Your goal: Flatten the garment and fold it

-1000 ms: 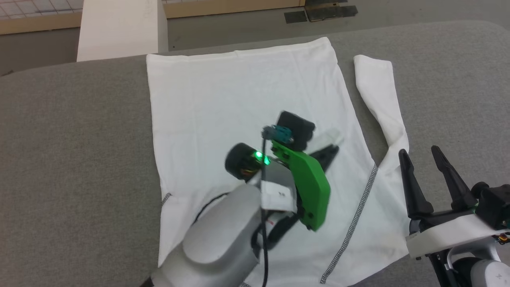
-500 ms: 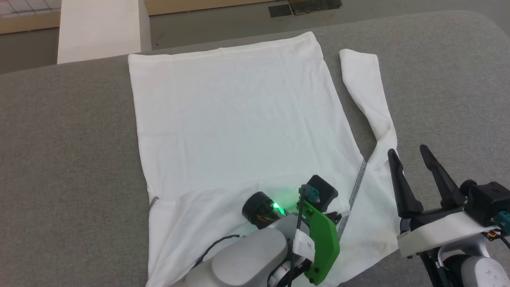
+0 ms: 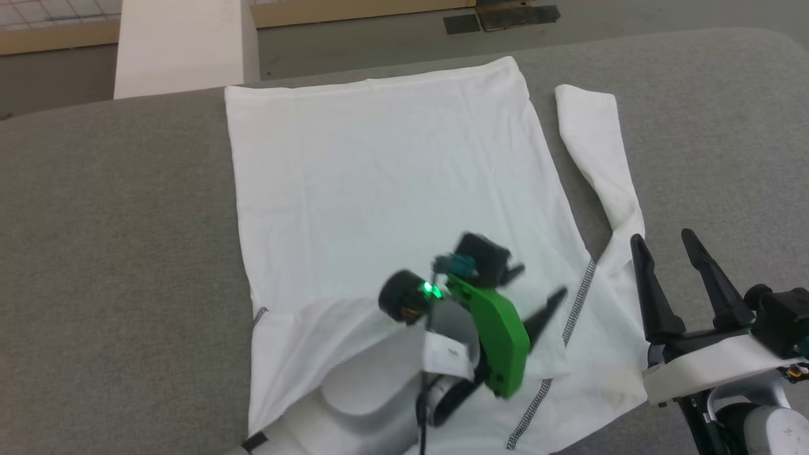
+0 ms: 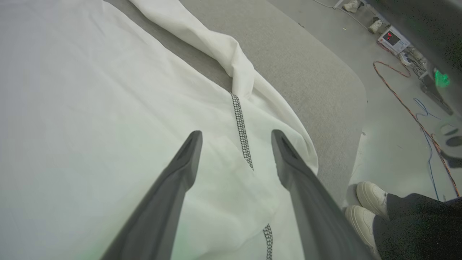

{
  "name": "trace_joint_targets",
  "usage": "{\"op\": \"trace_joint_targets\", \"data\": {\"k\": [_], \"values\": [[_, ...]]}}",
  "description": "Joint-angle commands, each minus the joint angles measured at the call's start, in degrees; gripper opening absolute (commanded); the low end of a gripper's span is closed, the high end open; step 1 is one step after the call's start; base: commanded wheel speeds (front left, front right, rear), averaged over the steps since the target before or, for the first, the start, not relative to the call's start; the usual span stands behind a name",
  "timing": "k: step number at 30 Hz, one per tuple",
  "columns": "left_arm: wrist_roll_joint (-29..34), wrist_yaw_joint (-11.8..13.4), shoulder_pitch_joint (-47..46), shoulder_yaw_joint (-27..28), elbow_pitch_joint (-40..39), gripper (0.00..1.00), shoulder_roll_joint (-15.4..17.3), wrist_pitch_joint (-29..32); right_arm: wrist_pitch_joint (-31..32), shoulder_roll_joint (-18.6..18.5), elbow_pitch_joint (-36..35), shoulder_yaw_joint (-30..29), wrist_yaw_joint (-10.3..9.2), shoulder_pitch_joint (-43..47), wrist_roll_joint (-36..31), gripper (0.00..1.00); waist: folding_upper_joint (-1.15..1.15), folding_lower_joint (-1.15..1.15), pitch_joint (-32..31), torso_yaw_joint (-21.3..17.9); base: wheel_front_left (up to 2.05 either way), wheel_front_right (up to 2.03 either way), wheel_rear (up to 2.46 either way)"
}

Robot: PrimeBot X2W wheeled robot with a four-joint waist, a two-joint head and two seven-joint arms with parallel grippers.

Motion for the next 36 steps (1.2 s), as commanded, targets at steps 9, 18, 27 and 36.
{"op": "trace_joint_targets", "data": {"k": [9,18,27,36], "values": [[0.8,6.8,1.6,14.1,-3.4,1.00,10.4,-16.5,0.7,0.1,-1.2,-1.0,-0.09,0.7,0.0,1.00,0.00,0.00,-1.0,2.5,0.00,0.00,0.00],[9.7,10.1,13.6,34.3,-15.0,1.00,17.2,-17.6,0.5,0.4,-0.5,-2.3,-0.09,0.0,0.3,1.00,0.00,0.00,-0.3,3.9,0.00,0.00,0.00],[20.9,3.7,27.2,51.0,-23.2,1.00,13.4,-17.6,2.5,-0.8,6.2,-6.6,-0.09,-7.7,0.2,1.00,0.00,0.00,1.9,5.4,0.00,0.00,0.00],[27.9,-1.5,30.2,58.8,-25.2,1.00,8.5,-17.6,12.6,-5.6,21.6,-13.5,-0.09,-25.4,0.5,1.00,0.00,0.00,8.5,7.9,0.00,0.00,0.00]]}}
